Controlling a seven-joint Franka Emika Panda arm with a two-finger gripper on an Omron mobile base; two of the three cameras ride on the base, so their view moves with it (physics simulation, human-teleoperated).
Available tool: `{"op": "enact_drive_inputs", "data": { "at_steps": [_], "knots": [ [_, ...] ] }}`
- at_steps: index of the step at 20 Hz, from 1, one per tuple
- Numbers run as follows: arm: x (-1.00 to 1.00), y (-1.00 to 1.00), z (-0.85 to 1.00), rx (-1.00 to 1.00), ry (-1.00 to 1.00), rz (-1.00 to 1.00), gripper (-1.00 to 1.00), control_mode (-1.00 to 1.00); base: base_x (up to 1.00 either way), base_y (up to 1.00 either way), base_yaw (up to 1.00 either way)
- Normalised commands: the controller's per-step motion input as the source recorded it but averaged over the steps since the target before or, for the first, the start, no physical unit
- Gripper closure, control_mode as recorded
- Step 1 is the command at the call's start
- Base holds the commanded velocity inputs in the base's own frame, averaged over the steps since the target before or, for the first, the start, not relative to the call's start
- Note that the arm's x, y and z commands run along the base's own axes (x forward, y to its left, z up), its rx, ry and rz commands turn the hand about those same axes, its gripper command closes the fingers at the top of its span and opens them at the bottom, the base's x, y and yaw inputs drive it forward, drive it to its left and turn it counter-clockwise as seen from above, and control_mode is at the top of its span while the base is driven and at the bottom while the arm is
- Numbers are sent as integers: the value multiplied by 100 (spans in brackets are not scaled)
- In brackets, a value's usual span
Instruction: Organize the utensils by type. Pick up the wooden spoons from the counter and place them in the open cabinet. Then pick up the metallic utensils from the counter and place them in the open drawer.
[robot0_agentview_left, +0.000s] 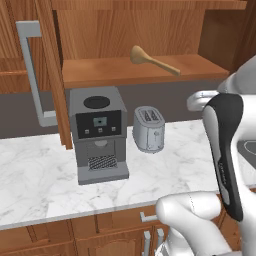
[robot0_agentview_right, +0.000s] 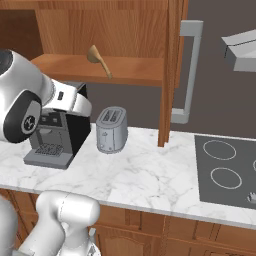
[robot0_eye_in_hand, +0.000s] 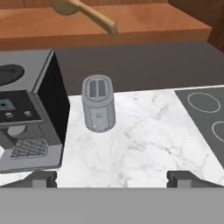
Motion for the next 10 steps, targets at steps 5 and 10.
{"op": "enact_drive_inputs", "data": {
  "at_steps": [5, 10],
  "knots": [
    [-66, 0, 0, -12, 0, 6, -100, -100, 0, 0, 0],
    [-62, 0, 0, -5, 0, 2, -100, -100, 0, 0, 0]
  ]
}}
